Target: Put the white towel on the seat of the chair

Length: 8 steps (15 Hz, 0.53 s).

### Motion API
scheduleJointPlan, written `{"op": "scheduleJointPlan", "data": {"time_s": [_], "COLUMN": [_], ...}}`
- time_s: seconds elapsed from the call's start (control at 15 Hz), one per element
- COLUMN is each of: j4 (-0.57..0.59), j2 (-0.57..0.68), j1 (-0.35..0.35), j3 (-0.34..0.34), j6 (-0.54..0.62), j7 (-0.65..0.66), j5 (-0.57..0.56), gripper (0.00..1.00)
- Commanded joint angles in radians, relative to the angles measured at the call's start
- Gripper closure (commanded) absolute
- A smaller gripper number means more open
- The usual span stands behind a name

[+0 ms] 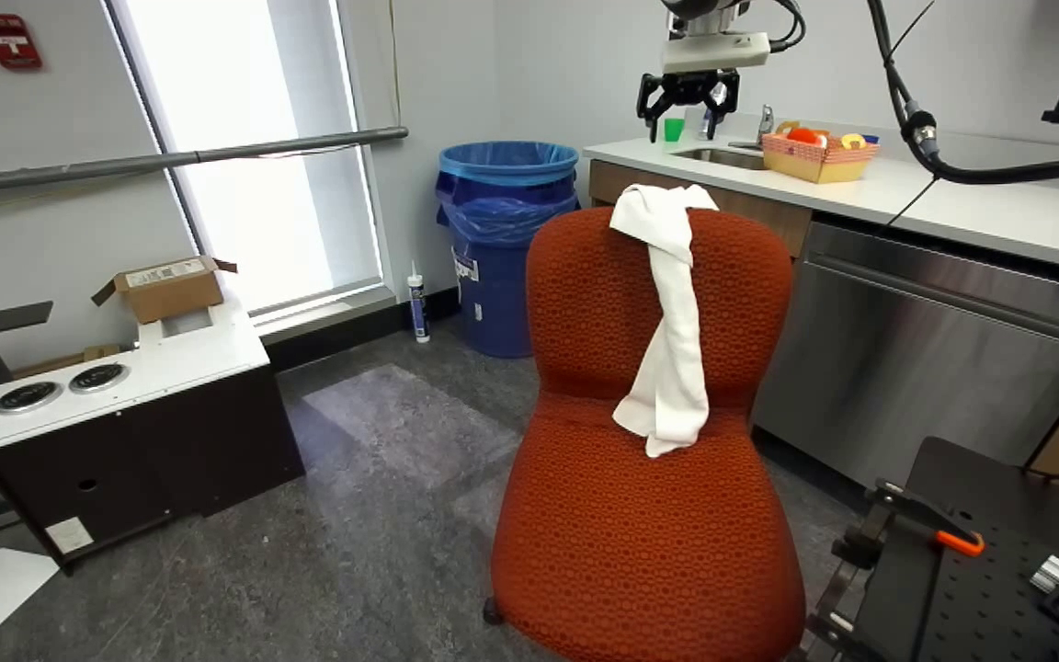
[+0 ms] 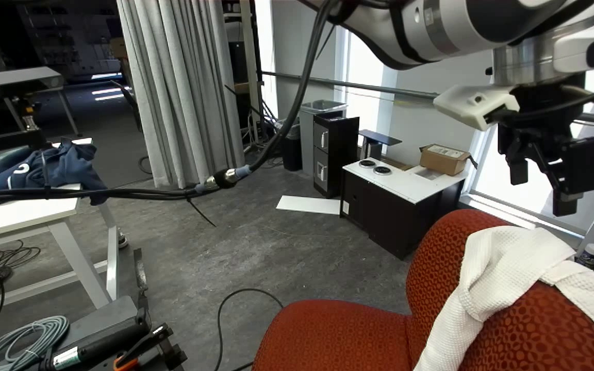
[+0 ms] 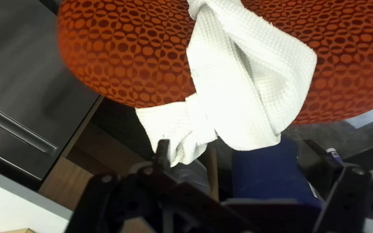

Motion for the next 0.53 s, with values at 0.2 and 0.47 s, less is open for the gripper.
{"op": "scheduleJointPlan", "data": {"time_s": [0.2, 0.47], "j4": [0.217, 0.285], "j2": [0.209, 0.281], "j1": [-0.029, -0.039], "j3": [-0.03, -0.03], "j6": [-0.011, -0.015], "j7": [0.082, 0.126], "j5": [0.029, 0.042], "gripper": [0.0, 0.0]}}
